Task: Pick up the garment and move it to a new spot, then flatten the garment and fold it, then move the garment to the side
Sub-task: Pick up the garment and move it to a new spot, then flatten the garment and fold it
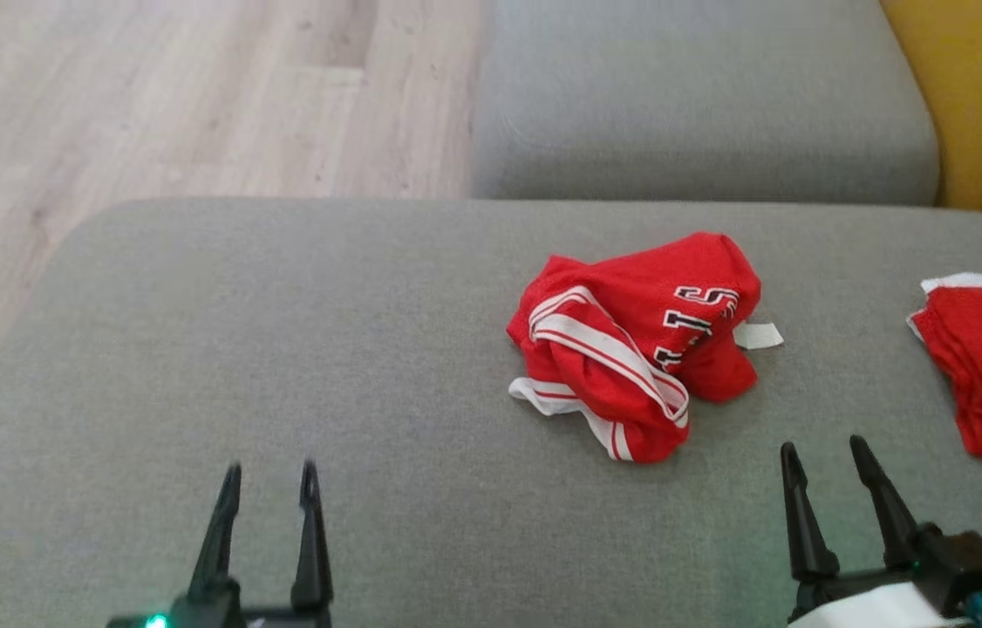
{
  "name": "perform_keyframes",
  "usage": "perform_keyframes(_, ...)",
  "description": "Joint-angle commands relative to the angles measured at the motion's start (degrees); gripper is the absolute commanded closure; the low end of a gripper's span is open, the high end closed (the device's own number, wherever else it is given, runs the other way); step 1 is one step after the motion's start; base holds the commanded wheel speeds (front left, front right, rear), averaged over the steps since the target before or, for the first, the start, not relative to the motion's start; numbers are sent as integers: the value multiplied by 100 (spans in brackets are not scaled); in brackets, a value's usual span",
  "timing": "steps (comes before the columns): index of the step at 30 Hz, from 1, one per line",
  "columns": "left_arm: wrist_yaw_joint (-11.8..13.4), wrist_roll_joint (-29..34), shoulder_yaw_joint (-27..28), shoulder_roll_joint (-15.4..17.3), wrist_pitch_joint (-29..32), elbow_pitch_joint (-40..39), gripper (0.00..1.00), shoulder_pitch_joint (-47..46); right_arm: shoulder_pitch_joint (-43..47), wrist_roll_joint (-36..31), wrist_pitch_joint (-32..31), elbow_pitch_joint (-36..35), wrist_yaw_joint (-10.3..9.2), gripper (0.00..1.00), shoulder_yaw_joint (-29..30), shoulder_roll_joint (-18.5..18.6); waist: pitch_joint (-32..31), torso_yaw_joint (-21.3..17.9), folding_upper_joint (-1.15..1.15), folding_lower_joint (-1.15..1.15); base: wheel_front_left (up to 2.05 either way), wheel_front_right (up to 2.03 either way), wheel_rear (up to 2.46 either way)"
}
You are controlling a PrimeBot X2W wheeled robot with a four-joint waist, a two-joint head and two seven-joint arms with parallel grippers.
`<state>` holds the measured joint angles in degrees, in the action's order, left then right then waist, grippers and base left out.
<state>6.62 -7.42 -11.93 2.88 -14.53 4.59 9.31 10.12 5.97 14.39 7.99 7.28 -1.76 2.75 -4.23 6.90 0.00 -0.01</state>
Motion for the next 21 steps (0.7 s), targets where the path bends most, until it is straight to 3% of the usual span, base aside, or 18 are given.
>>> perform_keyframes(1, 44, 88, 221, 1, -46, -194, 0, -183, -115, -32, 61, -156, 21, 0, -143, 45, -49, 43, 0, 1, 0, 0, 0)
perform_keyframes(9, 150, 162, 296, 0, -47, -223, 0, 55, 32, -39, 61, -182, 21, 0, -138, 21, -71, 58, 0, 1, 0, 0, 0)
perform_keyframes(21, 13, 348, 254, 0, -47, -190, 0, 46, 84, 48, 61, -161, 21, 0, -137, 14, -134, 68, 0, 1, 0, 0, 0)
